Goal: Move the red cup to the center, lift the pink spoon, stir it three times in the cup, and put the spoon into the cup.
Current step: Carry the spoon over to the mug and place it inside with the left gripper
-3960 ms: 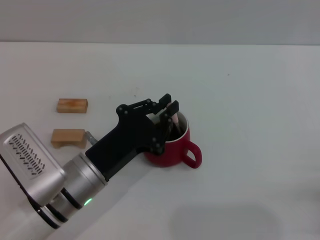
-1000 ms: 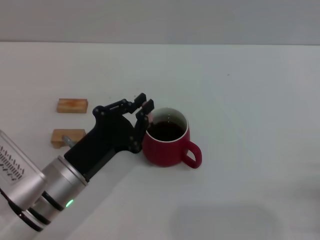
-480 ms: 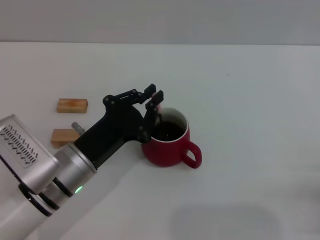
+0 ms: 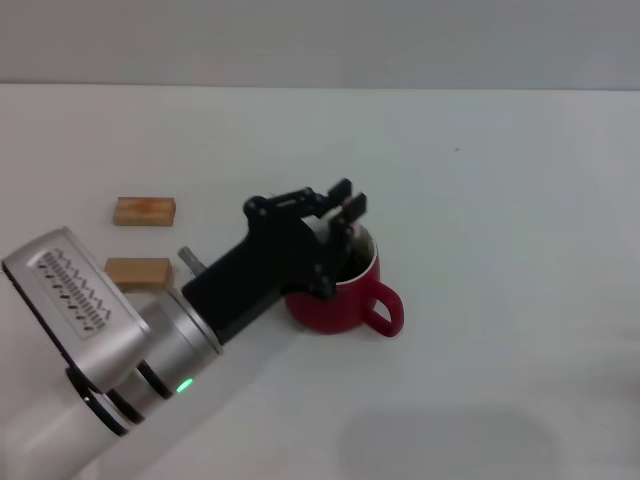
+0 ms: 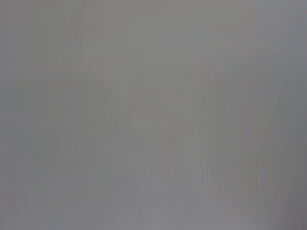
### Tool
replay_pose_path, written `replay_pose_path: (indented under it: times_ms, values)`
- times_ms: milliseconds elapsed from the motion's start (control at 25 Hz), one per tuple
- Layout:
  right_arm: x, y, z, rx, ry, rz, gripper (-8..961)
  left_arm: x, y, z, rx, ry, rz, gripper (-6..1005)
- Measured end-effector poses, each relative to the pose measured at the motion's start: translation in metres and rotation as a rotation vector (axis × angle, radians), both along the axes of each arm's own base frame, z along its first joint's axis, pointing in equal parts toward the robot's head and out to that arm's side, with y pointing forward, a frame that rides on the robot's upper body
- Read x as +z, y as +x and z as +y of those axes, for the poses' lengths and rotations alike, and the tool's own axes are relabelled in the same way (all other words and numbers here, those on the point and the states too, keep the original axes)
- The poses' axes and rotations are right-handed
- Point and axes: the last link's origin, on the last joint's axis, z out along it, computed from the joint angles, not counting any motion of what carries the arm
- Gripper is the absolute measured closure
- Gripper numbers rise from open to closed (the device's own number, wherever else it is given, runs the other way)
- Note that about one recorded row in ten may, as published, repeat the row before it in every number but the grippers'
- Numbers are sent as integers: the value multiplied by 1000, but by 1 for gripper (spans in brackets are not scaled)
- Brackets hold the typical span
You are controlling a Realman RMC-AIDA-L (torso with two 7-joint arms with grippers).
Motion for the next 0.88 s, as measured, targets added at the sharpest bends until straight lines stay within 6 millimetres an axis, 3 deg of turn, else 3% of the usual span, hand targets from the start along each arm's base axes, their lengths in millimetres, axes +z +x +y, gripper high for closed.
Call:
replay_pose_path:
  times_ms: [200, 440, 640, 880]
  values:
    - [-1, -2, 2, 7, -1, 2, 953, -6, 2, -10, -6, -32, -5, 747]
    - [-1, -3, 4, 13, -2, 3, 954, -2, -14, -20, 52, -10, -5, 742]
    - [-2, -3, 4, 15, -4, 4, 954, 8, -25, -15, 93, 35, -2, 738]
    - [-2, -3, 3, 13, -4, 4, 954, 12, -24, -2, 93, 53, 7, 734]
